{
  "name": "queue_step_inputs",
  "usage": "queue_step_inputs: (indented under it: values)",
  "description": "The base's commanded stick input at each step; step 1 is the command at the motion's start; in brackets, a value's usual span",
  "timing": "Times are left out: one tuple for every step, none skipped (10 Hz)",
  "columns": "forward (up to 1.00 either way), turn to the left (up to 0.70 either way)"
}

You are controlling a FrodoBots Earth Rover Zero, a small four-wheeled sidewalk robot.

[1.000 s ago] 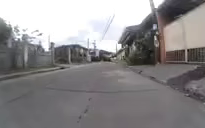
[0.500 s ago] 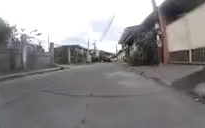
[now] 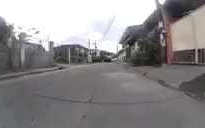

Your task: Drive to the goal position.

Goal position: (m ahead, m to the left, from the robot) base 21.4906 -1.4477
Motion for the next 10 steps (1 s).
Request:
queue_step_inputs:
  values:
    - [0.68,0.0]
    - [0.78,0.0]
    - [0.83,0.0]
    - [0.83,0.0]
    - [0.83,0.0]
    - [0.83,0.0]
    - [0.83,0.0]
    - [0.83,0.0]
    - [0.83,0.0]
    - [0.83,0.0]
